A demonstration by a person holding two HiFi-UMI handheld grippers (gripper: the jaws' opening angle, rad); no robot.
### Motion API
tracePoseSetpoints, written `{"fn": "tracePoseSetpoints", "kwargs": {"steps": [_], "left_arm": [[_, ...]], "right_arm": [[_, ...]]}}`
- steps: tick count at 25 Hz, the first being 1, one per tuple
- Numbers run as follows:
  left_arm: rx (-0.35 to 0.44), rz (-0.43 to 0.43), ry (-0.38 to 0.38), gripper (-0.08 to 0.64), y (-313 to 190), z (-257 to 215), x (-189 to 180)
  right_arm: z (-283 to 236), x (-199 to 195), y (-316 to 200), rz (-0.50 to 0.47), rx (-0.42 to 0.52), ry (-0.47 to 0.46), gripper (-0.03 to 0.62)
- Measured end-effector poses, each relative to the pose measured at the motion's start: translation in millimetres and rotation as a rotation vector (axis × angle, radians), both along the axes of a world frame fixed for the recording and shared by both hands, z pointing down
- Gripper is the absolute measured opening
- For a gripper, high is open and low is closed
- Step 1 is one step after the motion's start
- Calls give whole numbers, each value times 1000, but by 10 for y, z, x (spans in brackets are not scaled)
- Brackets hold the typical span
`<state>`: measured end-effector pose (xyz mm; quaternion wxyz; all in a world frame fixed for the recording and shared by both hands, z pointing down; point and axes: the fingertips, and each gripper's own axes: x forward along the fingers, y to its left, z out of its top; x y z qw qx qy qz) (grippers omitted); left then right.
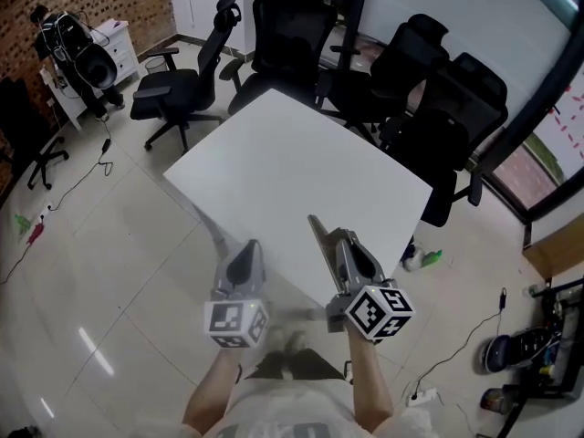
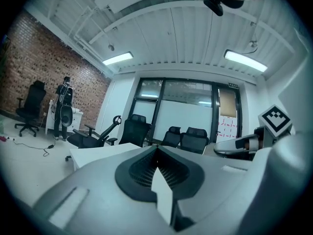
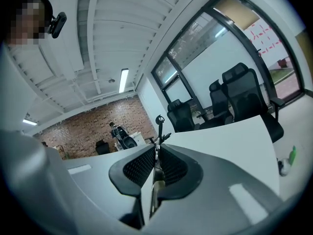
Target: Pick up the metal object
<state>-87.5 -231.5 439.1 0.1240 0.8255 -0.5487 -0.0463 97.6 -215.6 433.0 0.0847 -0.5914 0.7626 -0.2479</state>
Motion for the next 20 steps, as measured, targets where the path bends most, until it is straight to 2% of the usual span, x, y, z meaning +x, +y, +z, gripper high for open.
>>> {"fn": "tracePoseSetpoints", "kwargs": {"steps": [4, 8, 15, 20], "left_arm": [[17, -30, 14, 2, 291, -43, -60], [48, -62, 4, 1, 759, -127, -124], [96, -107, 2, 2, 2098, -205, -187], [94, -124, 7, 2, 3146, -224, -169]], "right_arm": [[-112, -14, 270, -9, 43, -14, 44], [-159, -9, 747, -20, 73, -22, 44], [-88, 72, 2095, -36, 99, -79, 44], [-112, 76, 3120, -53, 100, -95, 46]]}}
